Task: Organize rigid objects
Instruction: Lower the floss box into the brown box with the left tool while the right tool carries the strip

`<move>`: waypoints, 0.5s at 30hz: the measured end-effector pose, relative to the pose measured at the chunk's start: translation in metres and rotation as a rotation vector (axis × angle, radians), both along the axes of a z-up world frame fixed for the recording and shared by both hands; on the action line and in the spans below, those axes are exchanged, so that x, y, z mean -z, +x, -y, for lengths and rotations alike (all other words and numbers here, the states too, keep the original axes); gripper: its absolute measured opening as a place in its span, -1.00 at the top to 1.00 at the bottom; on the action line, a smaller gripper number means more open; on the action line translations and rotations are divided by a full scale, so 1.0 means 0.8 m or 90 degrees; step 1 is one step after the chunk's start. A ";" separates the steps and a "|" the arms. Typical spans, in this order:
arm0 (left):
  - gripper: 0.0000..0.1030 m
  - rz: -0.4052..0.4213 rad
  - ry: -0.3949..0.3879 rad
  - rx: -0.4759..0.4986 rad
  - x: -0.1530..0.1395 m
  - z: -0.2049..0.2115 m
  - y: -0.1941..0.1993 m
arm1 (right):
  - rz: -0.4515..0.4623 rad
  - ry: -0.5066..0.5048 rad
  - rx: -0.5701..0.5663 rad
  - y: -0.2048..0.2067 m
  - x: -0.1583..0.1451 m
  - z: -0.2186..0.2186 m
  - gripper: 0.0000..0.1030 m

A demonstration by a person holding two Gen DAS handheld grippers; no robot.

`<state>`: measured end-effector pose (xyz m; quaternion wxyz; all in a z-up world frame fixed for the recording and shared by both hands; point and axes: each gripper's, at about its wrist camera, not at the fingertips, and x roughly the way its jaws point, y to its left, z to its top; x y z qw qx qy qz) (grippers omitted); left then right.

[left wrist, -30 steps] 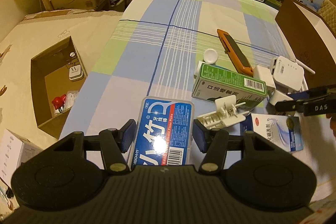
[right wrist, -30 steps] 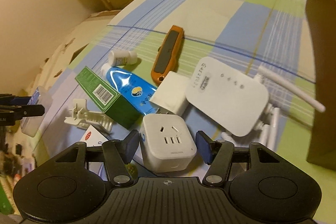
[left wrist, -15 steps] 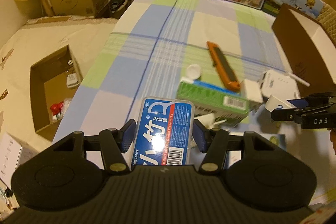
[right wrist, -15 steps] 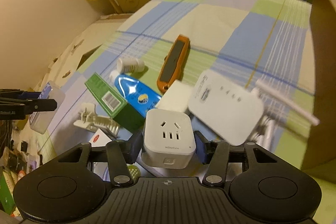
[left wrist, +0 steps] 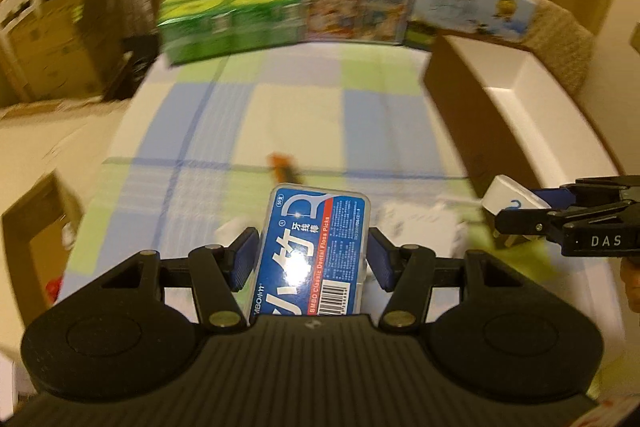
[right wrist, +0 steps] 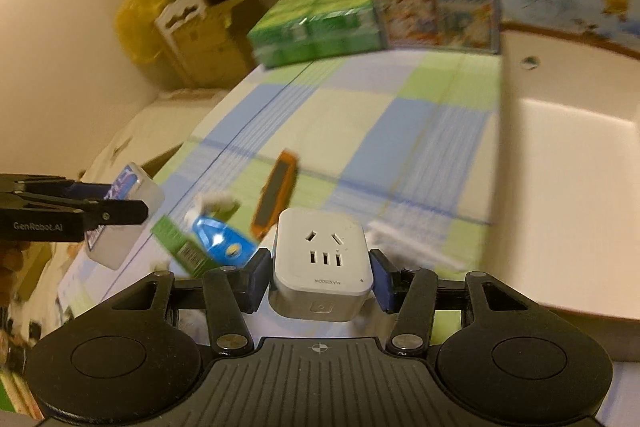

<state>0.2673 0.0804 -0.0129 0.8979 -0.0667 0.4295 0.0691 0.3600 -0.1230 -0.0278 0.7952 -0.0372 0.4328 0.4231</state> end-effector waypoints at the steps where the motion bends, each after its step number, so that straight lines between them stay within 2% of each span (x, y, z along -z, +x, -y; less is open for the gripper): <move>1: -0.04 0.005 -0.002 0.015 -0.003 0.010 0.010 | 0.005 0.004 0.012 0.005 -0.007 0.010 0.05; 8: -0.04 0.028 -0.021 0.117 -0.017 0.086 0.082 | 0.043 0.009 0.103 0.039 -0.044 0.084 0.05; 15: -0.04 0.028 -0.053 0.199 -0.014 0.167 0.155 | 0.069 -0.031 0.188 0.079 -0.053 0.160 0.05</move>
